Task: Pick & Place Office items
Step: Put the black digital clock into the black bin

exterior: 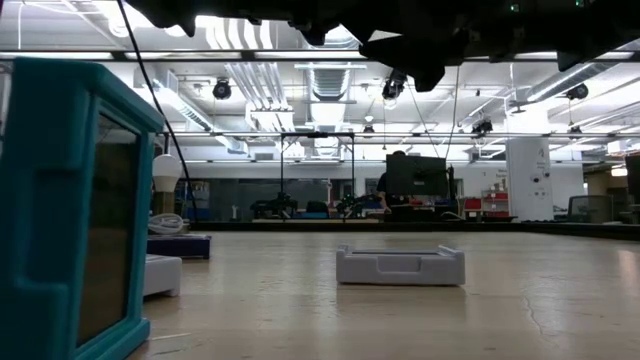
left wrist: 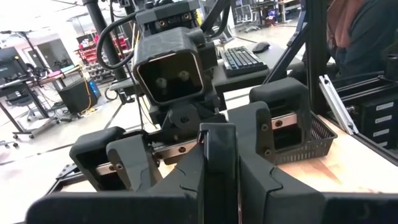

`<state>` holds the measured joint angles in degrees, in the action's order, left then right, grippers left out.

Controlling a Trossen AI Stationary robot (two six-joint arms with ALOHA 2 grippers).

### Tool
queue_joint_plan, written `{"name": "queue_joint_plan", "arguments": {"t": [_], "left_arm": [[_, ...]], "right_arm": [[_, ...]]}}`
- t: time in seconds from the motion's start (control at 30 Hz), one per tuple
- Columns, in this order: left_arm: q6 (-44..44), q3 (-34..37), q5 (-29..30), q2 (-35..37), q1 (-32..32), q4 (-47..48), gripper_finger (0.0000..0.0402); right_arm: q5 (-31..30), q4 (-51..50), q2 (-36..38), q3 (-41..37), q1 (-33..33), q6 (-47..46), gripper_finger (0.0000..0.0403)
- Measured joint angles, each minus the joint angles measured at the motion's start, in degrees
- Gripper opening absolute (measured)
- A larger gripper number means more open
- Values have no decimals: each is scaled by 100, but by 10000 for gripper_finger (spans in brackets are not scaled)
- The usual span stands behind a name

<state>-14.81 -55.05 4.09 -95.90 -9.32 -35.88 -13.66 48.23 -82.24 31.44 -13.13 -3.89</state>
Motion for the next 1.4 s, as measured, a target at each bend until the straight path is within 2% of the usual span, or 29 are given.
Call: {"name": "queue_joint_plan", "arguments": {"t": [0.33,0.7,1.0,1.4], "left_arm": [[0,0,1,0,0,-4,58],[0,-9,1,0,4,-10,58],[0,-11,1,0,4,-11,58],[0,-11,5,0,4,-11,58]], "right_arm": [[3,0,-1,-4,0,-23,284],[64,7,-2,103,0,3,279],[82,-3,-2,103,0,90,234],[77,-174,-9,103,0,249,128]]}}
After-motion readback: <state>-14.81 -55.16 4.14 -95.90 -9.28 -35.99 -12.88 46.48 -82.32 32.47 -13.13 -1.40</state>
